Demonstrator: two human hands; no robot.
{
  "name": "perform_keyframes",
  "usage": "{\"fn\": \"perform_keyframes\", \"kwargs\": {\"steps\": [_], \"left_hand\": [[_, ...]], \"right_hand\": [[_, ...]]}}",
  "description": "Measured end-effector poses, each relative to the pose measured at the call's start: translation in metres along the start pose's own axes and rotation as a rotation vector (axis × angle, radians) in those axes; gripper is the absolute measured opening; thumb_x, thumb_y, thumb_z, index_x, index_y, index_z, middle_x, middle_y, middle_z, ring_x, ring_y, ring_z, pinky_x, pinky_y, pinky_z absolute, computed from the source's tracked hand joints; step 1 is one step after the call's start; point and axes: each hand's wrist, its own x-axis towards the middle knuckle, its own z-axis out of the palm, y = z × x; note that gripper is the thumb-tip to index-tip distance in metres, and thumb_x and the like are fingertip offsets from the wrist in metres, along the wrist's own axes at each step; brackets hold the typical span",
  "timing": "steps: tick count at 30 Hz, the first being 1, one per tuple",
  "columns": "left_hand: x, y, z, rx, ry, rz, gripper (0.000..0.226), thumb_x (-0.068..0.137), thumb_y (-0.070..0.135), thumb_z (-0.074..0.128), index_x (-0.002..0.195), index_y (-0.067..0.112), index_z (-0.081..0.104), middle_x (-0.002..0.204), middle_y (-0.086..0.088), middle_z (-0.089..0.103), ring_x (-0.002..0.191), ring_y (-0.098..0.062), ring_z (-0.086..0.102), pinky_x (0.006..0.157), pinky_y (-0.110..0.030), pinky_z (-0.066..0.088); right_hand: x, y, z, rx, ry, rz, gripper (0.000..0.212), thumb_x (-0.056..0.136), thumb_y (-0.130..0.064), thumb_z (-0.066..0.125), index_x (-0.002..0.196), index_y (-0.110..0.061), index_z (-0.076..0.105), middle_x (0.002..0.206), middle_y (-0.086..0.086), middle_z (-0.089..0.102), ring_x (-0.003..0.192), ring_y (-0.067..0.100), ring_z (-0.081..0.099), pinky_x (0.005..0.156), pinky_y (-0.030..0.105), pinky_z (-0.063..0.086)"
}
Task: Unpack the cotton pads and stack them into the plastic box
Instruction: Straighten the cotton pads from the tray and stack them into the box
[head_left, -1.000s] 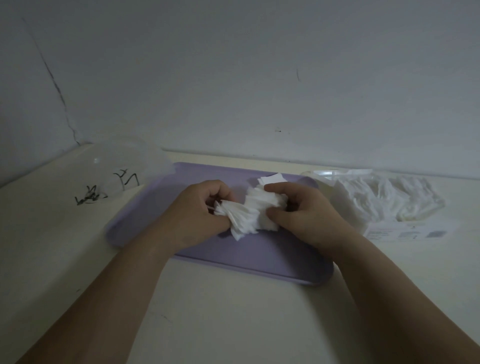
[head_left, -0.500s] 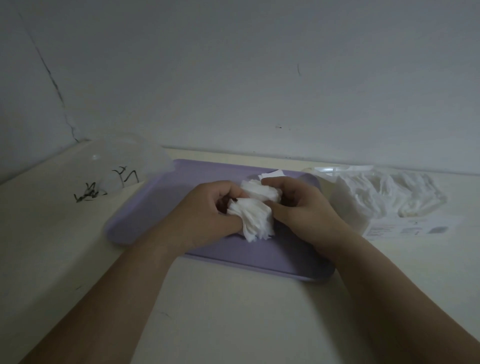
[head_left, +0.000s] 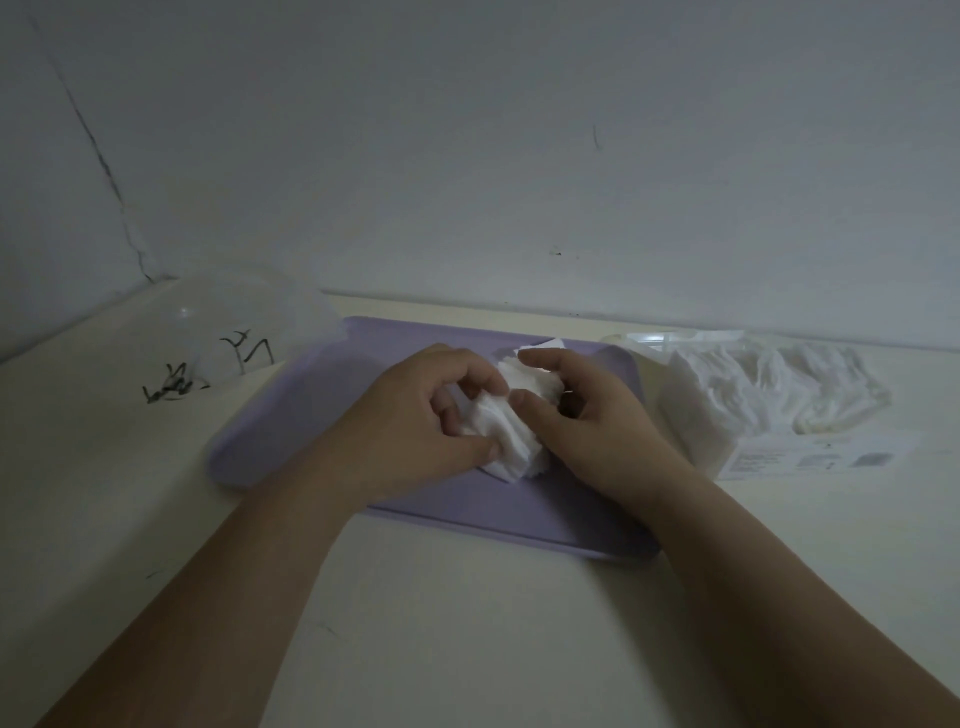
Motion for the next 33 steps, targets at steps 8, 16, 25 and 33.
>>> {"fn": "perform_keyframes", "kwargs": {"steps": [8, 16, 25, 33], "left_hand": [[-0.001, -0.012, -0.002, -0.05, -0.023, -0.097, 0.021, 0.078, 0.016, 0.086, 0.085, 0.026, 0.069, 0.07, -0.007, 0.069, 0.058, -0.011, 0.053, 0.06, -0.032, 0.046], [-0.002, -0.006, -0.006, -0.113, -0.012, -0.133, 0.021, 0.08, 0.006, 0.083, 0.088, 0.019, 0.069, 0.063, 0.002, 0.066, 0.059, -0.01, 0.054, 0.06, -0.023, 0.046], [0.0, -0.007, -0.009, -0.153, -0.058, -0.148, 0.019, 0.082, -0.004, 0.075, 0.082, 0.014, 0.069, 0.061, 0.001, 0.066, 0.059, -0.017, 0.063, 0.055, -0.037, 0.059], [0.003, -0.01, 0.005, -0.148, 0.095, -0.178, 0.025, 0.068, 0.021, 0.085, 0.085, 0.025, 0.067, 0.075, 0.007, 0.065, 0.061, -0.019, 0.061, 0.068, -0.058, 0.062]], "right_hand": [[0.005, 0.003, -0.012, 0.289, -0.263, 0.152, 0.048, 0.096, -0.017, 0.072, 0.143, -0.024, 0.063, 0.137, 0.0, 0.07, 0.127, 0.015, 0.066, 0.108, 0.028, 0.051], [0.003, 0.008, -0.009, 0.0, -0.165, 0.011, 0.056, 0.088, -0.031, 0.075, 0.142, -0.03, 0.061, 0.122, -0.004, 0.072, 0.112, 0.013, 0.07, 0.106, 0.037, 0.055], [-0.001, 0.001, -0.005, -0.145, -0.152, 0.003, 0.046, 0.1, -0.019, 0.068, 0.144, -0.031, 0.058, 0.112, -0.015, 0.069, 0.097, -0.003, 0.064, 0.097, 0.017, 0.047], [-0.006, -0.007, -0.005, -0.032, -0.21, 0.054, 0.071, 0.079, -0.035, 0.093, 0.141, -0.03, 0.057, 0.124, -0.013, 0.072, 0.11, -0.002, 0.069, 0.1, 0.019, 0.052]]}}
